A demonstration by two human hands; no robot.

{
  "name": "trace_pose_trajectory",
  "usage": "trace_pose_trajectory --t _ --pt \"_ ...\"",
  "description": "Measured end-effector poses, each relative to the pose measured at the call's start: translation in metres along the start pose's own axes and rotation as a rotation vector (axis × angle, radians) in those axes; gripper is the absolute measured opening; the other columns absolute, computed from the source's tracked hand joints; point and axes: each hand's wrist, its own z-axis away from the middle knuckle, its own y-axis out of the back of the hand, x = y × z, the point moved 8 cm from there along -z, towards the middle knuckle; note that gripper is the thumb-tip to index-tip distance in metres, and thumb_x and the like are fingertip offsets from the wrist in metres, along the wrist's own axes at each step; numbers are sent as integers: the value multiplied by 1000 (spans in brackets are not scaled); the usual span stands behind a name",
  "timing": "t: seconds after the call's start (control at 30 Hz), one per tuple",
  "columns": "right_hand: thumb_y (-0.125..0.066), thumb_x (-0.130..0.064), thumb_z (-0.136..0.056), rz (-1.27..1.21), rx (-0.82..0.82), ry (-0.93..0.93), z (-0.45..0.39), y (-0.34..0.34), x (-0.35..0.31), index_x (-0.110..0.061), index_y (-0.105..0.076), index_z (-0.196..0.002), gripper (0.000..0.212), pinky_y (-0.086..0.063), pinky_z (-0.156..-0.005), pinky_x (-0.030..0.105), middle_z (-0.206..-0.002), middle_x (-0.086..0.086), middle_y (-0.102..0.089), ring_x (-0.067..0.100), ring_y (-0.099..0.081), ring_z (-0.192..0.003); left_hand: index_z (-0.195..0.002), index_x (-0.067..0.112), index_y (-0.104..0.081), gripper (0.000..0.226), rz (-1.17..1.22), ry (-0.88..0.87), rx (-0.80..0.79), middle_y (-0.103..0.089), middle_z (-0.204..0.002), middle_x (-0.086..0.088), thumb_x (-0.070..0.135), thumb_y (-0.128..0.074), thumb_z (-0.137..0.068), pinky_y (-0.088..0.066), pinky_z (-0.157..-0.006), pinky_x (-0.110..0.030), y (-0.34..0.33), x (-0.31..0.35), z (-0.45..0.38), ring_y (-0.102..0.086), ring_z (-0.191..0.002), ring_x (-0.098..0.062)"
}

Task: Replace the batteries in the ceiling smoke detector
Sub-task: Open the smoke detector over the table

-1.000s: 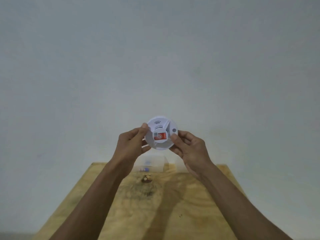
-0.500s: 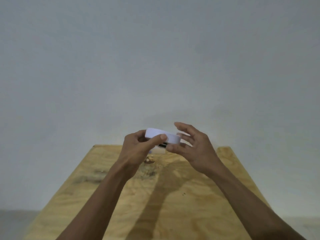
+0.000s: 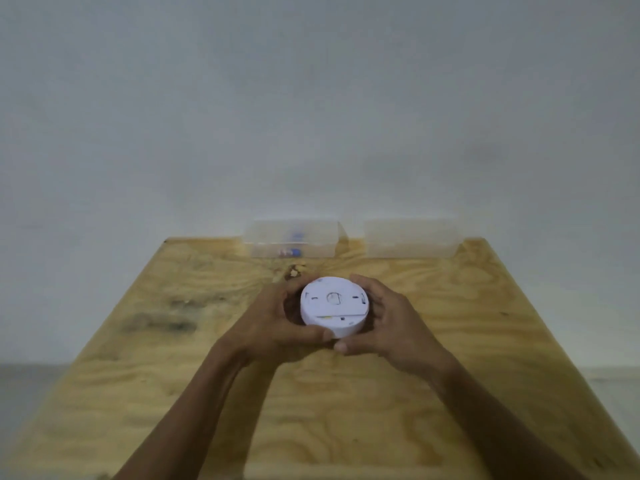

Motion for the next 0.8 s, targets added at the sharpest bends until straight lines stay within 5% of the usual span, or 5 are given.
trace_pose_trajectory --t 0.23,0.37,0.47,0.63,0.8 --pt "-98 -26 -34 188 61 36 -8 -1 20 -34 -49 -134 112 -54 -97 43 -127 -12 -65 9 -59 -121 -133 29 -56 79 -126 -96 -59 -70 -128 5 -3 -89 -68 -51 -100 -23 -3 -8 -3 -65 -120 -10" --pt "-98 -23 -40 174 -42 2 -8 -6 20 -31 -41 -142 117 -50 -103 42 -134 -10 -60 10 -56 -126 -139 24 -49 86 -140 -62 -61 -66 -133 7 1 -91 -67 -46 -99 -14 -4 -15 -2 -61 -123 0" --pt "-90 -12 -62 139 -135 16 -5 0 3 -22 -35 -149 104 -44 -107 28 -143 -9 -52 1 -50 -130 -143 22 -45 95 -137 -43 -51 -64 -134 10 8 -94 -63 -45 -99 -12 -5 -15 0 -61 -122 2" --pt "-76 -46 -79 608 -60 161 -17 3 -36 -25 -50 -141 71 -35 -104 28 -136 -8 -48 11 -39 -129 -145 21 -46 113 -202 2 19 -62 -134 13 54 -91 -47 -50 -99 -18 -10 -16 -5 -61 -121 -1" --pt "-71 -53 -81 739 -156 187 -25 -15 -39 -23 -51 -141 70 -34 -100 27 -117 -14 -42 10 -30 -116 -131 27 -56 90 -176 -54 76 -66 -121 18 52 -90 -52 -48 -84 -5 -12 -8 -5 -63 -109 6"
